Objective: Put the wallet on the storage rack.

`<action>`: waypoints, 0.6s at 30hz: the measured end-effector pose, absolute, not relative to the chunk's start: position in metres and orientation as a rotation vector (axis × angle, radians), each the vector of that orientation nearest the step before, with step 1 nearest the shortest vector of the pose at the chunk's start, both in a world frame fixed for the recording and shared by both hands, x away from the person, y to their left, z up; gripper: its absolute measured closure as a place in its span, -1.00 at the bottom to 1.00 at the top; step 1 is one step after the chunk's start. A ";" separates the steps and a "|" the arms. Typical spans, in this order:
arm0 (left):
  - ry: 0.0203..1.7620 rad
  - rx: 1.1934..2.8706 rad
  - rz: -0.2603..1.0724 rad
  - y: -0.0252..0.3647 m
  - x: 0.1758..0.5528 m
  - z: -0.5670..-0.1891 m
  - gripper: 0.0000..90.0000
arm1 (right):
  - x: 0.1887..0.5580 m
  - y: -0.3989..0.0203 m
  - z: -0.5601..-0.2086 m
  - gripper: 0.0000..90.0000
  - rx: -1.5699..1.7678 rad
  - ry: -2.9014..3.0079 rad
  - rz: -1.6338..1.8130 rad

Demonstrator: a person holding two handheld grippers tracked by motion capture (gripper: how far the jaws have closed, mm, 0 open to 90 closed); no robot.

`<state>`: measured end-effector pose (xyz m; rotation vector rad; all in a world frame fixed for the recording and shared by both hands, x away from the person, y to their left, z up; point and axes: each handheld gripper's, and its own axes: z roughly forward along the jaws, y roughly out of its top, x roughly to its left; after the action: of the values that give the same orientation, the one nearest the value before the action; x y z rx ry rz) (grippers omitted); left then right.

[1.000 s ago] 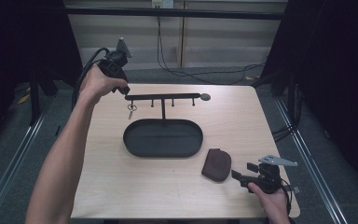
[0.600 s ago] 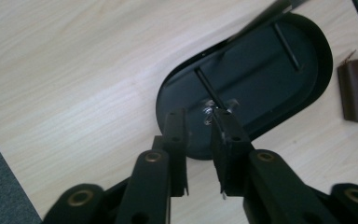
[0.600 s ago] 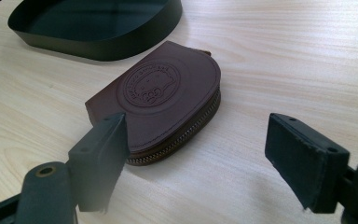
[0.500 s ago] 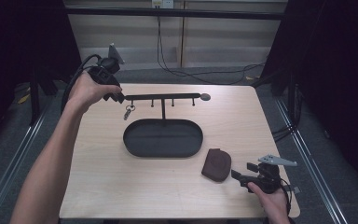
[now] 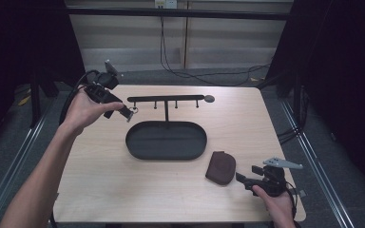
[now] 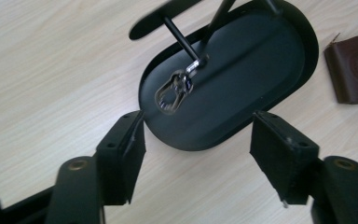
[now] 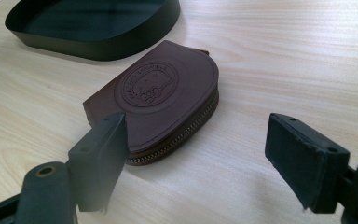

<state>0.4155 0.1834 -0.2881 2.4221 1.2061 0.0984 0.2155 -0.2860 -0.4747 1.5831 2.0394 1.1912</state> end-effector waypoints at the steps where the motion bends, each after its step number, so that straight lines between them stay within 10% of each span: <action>1: 1.205 2.415 0.107 0.185 0.413 -0.290 -0.28 | 0.216 -0.286 -0.475 -0.52 1.583 2.040 1.190; 18: 1.002 2.304 0.099 0.207 0.374 -0.348 -0.58 | 0.218 -0.283 -0.475 -0.52 1.587 2.048 1.186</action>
<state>0.3737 0.2070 -0.3483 2.3038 1.0018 0.0990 0.2176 -0.2830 -0.4751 1.5867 2.0484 1.1856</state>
